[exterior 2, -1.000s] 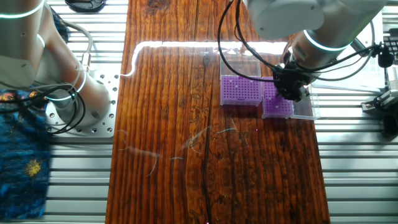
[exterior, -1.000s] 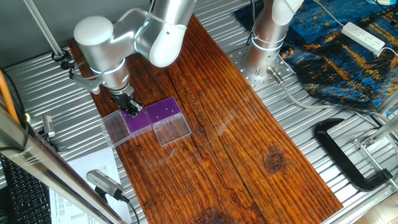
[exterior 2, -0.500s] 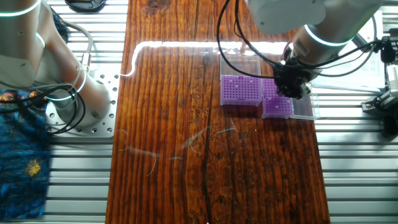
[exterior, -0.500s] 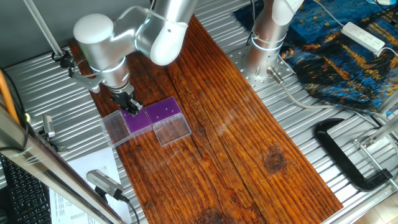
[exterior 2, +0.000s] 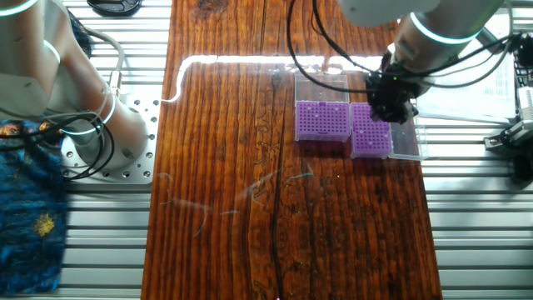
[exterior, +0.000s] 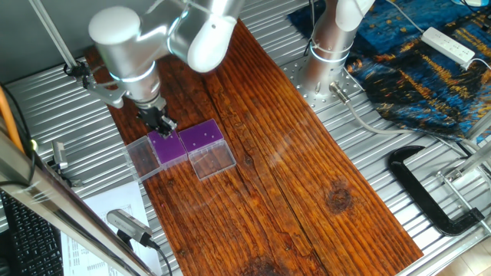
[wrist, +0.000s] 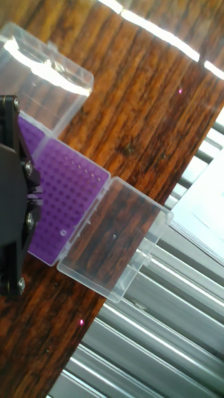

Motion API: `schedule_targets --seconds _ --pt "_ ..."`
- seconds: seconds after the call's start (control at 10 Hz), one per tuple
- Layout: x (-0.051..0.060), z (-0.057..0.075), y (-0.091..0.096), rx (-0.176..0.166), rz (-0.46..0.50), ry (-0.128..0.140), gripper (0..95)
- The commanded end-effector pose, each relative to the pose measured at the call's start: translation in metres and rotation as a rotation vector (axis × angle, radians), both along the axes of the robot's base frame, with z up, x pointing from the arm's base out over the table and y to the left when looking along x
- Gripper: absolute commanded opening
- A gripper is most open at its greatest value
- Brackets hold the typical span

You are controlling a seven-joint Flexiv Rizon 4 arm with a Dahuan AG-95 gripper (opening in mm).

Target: Transfer all small pipette tips from one holder to another

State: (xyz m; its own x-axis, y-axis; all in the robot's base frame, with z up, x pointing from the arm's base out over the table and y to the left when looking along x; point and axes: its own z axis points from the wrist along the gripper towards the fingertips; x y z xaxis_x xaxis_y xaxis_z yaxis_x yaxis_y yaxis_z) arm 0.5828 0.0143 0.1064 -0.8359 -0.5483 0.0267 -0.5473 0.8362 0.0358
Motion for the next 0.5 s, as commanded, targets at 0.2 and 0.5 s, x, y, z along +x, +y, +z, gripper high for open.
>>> schedule_targets --seconds 0.2,0.5 --pt "-0.013 0.003 0.005 0.048 -0.021 0.025 0.0" --pt "-0.031 -0.004 0.012 0.06 -0.037 0.024 0.0"
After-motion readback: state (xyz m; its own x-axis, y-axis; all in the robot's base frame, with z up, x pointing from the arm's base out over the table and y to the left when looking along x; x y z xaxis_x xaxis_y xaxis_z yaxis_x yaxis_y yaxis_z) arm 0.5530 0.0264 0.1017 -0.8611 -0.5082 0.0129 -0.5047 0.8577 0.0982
